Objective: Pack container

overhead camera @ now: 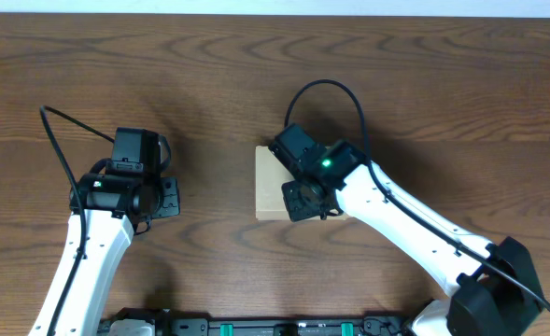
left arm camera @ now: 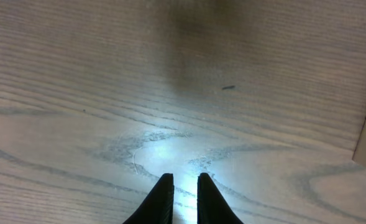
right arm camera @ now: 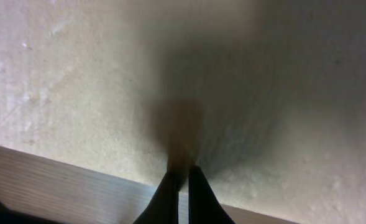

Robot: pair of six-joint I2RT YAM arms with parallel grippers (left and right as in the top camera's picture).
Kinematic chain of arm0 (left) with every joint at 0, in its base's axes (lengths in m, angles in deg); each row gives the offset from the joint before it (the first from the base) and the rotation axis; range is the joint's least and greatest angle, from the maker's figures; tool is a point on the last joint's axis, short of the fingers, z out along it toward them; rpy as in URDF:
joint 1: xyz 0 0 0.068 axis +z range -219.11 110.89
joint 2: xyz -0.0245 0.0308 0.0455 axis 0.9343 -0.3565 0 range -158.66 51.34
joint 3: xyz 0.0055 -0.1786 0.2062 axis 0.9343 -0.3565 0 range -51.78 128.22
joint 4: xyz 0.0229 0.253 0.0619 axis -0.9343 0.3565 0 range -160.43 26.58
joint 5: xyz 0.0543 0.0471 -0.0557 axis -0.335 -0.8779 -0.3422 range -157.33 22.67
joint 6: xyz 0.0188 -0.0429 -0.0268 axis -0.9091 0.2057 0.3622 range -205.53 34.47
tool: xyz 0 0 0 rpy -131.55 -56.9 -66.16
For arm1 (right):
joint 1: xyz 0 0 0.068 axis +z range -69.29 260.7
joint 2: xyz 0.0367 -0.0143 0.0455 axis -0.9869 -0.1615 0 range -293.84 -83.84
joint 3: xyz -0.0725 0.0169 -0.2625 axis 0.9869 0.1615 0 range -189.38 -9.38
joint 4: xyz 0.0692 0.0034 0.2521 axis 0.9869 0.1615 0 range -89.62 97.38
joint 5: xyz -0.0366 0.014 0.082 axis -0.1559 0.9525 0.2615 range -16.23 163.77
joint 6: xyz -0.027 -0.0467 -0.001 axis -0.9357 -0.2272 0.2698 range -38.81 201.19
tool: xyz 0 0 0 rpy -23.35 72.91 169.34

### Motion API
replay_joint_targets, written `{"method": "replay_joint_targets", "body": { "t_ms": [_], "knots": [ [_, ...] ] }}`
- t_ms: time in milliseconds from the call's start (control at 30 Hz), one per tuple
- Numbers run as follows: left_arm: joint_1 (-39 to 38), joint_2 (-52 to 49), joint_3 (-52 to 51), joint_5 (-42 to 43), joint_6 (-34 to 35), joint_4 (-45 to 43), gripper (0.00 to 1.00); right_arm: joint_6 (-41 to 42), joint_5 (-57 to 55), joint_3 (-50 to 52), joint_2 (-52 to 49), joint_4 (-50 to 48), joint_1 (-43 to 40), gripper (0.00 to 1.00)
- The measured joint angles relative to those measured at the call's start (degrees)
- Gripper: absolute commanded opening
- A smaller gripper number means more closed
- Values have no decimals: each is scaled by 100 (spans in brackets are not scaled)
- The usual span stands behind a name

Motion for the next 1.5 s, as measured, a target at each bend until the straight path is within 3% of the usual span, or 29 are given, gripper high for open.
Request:
{"method": "replay_joint_targets", "body": {
  "t_ms": [467, 567, 667, 800, 833, 867, 933, 1033, 1067, 1133, 1167, 1300, 1367, 1467, 1500],
  "knots": [
    [0, 0, 0, 114, 2, -7, 17, -256, 538, 317, 188, -439, -903, 2],
    [0, 0, 0, 114, -28, -160, 22, -476, 514, 299, 181, -490, -1123, 6],
    [0, 0, 0, 111, -140, -485, 38, -695, 402, 160, 129, -542, -1305, 8],
    [0, 0, 0, 116, -278, -876, 44, -1036, 210, -256, 33, -686, -1604, 11],
    [-2, 0, 0, 118, -308, -953, 46, -1110, 179, -389, 26, -717, -1661, 25],
    [-2, 0, 0, 116, -372, -1049, 51, -1174, 133, -551, 26, -761, -1731, 31],
    [-2, 0, 0, 114, -503, -1266, 59, -1292, 72, -833, 26, -885, -1847, 33],
    [-2, 0, -2, 111, -734, -1829, 68, -1419, -44, -1091, 26, -1327, -2103, 45],
    [-2, 0, -2, 111, -874, -2109, 75, -1502, -92, -1126, 26, -1545, -2225, 55],
    [0, -4, -7, 118, -1119, -2559, 87, -1687, -223, -1137, 26, -2033, -2511, 92],
    [0, -24, -11, 111, -1279, -2857, 96, -1829, -282, -1137, 26, -2273, -2645, 99],
    [0, -210, -9, 111, -1801, -3928, 95, -2393, -511, -1150, 24, -3281, -3294, 99],
    [15, -313, -9, 105, -1899, -4107, 95, -2555, -577, -1154, 24, -3504, -3620, 99],
    [153, -437, -9, -66, -1720, -4113, 100, -2675, -612, -1154, 24, -3440, -4214, 92],
    [236, -450, -9, -157, -1565, -4089, 94, -2715, -614, -1152, 24, -3386, -4369, 90]
  ]
}}
